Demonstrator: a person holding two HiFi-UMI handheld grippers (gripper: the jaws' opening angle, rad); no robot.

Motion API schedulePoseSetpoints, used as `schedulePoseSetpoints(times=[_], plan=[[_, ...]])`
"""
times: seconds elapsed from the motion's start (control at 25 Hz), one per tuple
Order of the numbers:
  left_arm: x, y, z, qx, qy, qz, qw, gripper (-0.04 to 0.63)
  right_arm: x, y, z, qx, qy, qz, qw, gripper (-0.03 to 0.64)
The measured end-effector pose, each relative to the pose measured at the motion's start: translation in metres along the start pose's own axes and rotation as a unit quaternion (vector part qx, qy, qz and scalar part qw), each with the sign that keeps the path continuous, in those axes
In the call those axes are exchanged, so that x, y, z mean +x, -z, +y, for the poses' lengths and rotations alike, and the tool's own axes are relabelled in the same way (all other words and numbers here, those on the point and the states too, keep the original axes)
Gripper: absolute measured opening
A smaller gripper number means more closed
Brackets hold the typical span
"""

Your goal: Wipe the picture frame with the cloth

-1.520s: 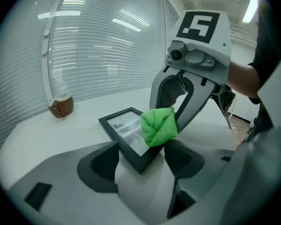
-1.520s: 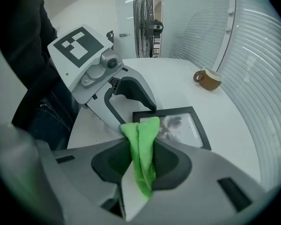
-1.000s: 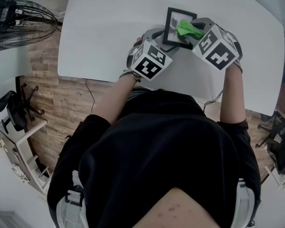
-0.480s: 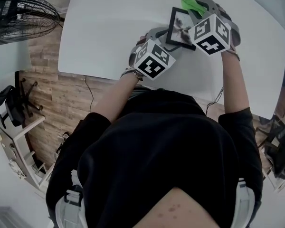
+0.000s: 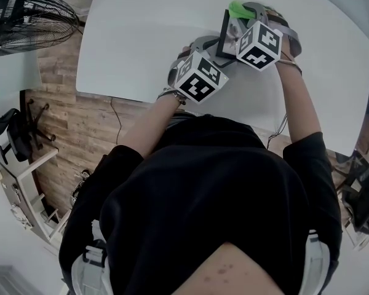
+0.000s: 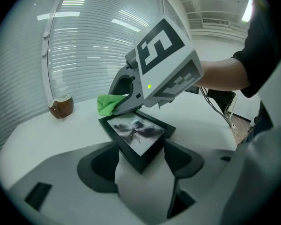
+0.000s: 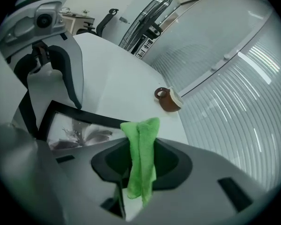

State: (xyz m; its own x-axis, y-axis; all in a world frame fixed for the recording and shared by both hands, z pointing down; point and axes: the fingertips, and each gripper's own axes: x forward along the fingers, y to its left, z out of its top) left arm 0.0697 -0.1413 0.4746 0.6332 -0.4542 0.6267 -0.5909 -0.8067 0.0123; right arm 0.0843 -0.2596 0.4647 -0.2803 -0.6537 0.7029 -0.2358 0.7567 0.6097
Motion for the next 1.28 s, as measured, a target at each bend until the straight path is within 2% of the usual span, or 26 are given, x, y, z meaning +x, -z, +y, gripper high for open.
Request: schedulePoseSetpoints(times=[0.28,0.8,1.28], plan=[[0.002,0.001,-0.002,0.002,0.0,-0.001,1.0,0.314,0.003,0.0,0.013,0.003,0.009,-0.005,1.0,0.117],[0.001,0.0,0.0,0.004,-0.002,-0.001,1.0,0.314,-0.007,-0.003,0.031,0.001,-0.003,-0.003,1.0,0.114],[0.002,0.001,0.002,0.006,-0.003,-0.001,1.0,0.314,-0.014,-0.005,0.044,0.03,-0.019,-0.013,0.999,0.11]])
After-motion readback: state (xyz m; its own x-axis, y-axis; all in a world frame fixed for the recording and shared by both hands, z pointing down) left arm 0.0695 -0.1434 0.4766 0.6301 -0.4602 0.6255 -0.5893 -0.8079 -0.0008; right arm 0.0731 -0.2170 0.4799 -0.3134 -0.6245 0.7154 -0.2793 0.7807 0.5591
